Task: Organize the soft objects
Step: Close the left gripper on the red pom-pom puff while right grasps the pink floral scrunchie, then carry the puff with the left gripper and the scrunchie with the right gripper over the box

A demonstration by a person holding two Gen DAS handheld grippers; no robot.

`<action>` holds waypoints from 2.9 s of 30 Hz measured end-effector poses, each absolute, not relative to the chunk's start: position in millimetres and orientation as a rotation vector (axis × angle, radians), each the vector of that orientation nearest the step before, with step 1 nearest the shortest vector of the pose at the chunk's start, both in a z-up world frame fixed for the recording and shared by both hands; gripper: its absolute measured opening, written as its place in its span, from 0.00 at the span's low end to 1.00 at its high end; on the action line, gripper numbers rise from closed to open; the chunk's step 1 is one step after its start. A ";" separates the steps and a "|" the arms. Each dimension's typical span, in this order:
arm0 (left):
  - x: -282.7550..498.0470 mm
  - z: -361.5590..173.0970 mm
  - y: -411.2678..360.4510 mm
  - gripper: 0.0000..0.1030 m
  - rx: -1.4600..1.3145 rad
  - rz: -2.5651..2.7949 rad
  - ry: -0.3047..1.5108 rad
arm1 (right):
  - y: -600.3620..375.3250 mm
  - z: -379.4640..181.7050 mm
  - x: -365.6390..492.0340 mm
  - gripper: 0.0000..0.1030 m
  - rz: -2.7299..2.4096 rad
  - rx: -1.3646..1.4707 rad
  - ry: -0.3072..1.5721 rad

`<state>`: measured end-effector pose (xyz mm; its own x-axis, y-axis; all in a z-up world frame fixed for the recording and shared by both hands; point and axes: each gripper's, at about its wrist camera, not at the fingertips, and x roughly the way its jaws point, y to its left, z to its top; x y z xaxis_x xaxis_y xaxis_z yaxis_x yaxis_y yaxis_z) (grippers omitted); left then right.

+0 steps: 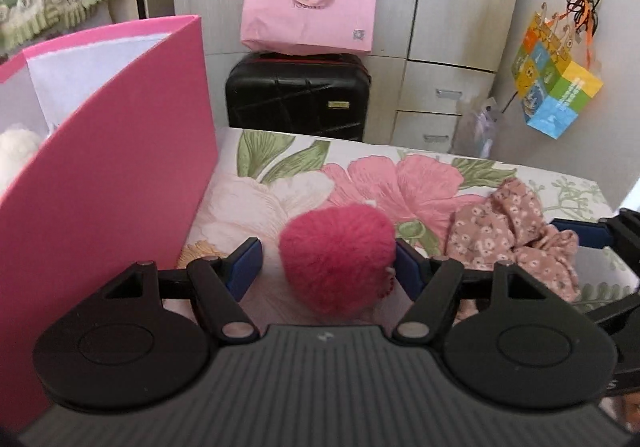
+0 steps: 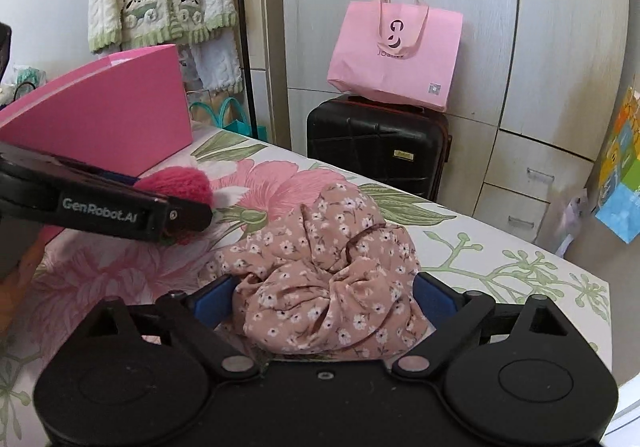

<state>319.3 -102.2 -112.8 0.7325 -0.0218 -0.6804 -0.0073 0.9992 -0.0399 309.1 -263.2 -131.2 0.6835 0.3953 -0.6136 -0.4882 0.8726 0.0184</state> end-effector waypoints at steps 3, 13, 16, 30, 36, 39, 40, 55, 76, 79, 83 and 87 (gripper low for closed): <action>319.8 -113.1 -101.4 0.65 -0.047 -0.010 0.739 | -260.1 -128.6 304.9 0.77 0.514 -0.159 0.643; 309.1 -108.2 -98.2 0.49 -0.095 -0.024 0.737 | -224.0 -123.0 254.2 0.24 0.452 -0.310 0.558; 297.2 -104.1 -98.8 0.49 -0.098 -0.044 0.732 | -224.2 -119.7 244.5 0.24 0.417 -0.307 0.560; 227.3 -81.0 -96.5 0.49 -0.074 -0.187 0.684 | -260.2 -106.6 198.0 0.25 0.314 0.082 0.593; 201.5 -81.5 -85.0 0.49 -0.100 -0.235 0.710 | -263.6 -114.1 174.1 0.25 0.275 0.193 0.609; 187.6 -82.5 -80.4 0.49 -0.096 -0.264 0.717 | -260.3 -116.5 159.7 0.25 0.274 0.206 0.606; 183.2 -82.7 -78.9 0.49 -0.094 -0.273 0.720 | -257.7 -116.6 154.5 0.25 0.272 0.195 0.605; 124.3 -78.6 -41.9 0.49 -0.064 -0.400 0.804 | -235.7 -109.6 96.0 0.27 0.374 0.177 0.660; 76.6 -1.3 67.1 0.49 -0.035 -0.395 0.769 | -168.1 -31.6 79.2 0.28 0.726 0.071 0.699; 84.1 10.3 79.0 0.49 -0.045 -0.375 0.716 | -152.9 -15.4 84.9 0.28 0.747 0.032 0.641; 106.3 16.8 95.9 0.49 -0.087 -0.349 0.696 | -129.9 3.6 100.4 0.28 0.763 -0.002 0.569; 128.6 22.7 104.4 0.49 -0.098 -0.330 0.667 | -108.7 16.6 123.2 0.28 0.767 -0.035 0.523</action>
<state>128.6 104.4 22.7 0.7360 -0.3312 -0.5904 0.2688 0.9434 -0.1942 123.2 -108.7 16.6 0.5995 0.6525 -0.4636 -0.6695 0.7262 0.1563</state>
